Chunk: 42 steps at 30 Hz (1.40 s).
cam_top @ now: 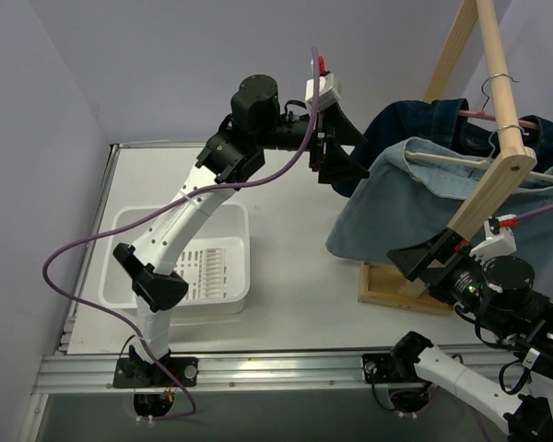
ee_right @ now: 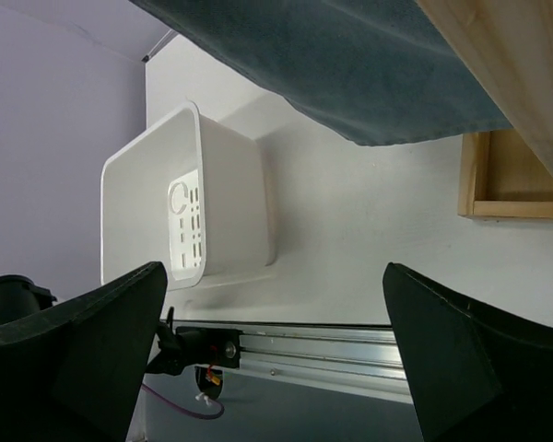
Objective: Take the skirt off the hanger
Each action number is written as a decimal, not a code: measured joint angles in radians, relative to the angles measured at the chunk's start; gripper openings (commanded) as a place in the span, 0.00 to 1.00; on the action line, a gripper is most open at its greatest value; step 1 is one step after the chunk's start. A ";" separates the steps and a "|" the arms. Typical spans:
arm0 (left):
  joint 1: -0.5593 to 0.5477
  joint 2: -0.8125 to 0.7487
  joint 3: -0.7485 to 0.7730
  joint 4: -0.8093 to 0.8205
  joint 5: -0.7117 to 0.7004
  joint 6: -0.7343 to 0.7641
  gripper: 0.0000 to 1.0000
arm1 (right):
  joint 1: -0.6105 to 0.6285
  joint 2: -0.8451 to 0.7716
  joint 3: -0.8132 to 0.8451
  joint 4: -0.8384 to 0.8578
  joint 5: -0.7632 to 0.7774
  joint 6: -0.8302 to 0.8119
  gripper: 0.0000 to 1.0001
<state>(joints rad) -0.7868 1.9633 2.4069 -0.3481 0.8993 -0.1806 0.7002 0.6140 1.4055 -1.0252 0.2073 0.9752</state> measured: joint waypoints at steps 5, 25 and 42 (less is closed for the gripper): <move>-0.009 0.084 0.097 0.017 0.006 -0.018 0.88 | -0.056 0.000 0.008 -0.002 -0.031 -0.019 1.00; -0.073 0.252 0.208 0.168 -0.042 -0.115 0.79 | -0.131 -0.027 0.048 -0.039 -0.081 -0.060 1.00; -0.144 0.294 0.276 0.155 -0.077 -0.122 0.31 | -0.131 -0.029 0.077 -0.060 -0.080 -0.065 1.00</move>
<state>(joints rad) -0.9306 2.2570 2.6827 -0.1932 0.8223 -0.3031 0.5690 0.5850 1.4826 -1.0847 0.1272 0.9104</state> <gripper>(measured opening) 0.397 0.999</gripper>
